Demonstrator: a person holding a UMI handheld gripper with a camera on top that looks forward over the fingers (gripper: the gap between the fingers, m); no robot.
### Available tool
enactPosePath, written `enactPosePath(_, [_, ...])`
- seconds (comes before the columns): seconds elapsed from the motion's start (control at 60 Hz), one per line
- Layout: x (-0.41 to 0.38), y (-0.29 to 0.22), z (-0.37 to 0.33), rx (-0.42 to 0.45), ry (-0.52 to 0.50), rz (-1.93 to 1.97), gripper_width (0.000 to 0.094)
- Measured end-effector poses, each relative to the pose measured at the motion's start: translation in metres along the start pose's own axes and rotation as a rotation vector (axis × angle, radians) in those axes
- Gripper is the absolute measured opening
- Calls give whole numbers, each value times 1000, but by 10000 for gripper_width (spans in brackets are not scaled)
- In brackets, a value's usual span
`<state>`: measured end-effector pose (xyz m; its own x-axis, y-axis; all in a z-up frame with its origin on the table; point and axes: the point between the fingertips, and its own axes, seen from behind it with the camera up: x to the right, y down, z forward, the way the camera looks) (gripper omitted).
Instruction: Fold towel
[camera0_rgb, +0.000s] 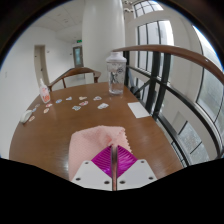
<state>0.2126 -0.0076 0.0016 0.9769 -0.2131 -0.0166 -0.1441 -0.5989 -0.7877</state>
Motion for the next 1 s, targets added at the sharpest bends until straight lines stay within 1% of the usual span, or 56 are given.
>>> enactPosePath(0.017, [2,1,0,2,4,5,53])
enactPosePath(0.033, [3,1,0,5,4,10,142])
enactPosePath(0.05, [2,-2,3,5,6,15,185])
enactPosePath(0.167, [13,-9,-12,50,30,35,901])
enactPosePath(0.183, [15,-11,-15,60,34,36,855])
enactPosePath(0.2, [14,-14,-16,69,35,37,861])
enactPosePath(0.217, [15,-15,-19,79,36,38,805])
enactPosePath(0.283, [14,-21,-40,116,33,40,837])
enactPosePath(0.433, [-9,-23,-103,215,-20,10,836])
enactPosePath(0.583, [-41,-6,-162,298,-52,-65,831])
enactPosePath(0.667, [-60,12,-186,315,-83,-78,827])
enactPosePath(0.733, [-75,25,-203,325,-121,-98,840])
enactPosePath(0.8, [-80,36,-214,335,-121,-136,843])
enactPosePath(0.867, [-77,39,-216,347,-96,-157,846])
enactPosePath(0.933, [-83,44,-216,340,-121,-125,853])
enactPosePath(1.0, [-95,49,-211,337,-170,-90,843])
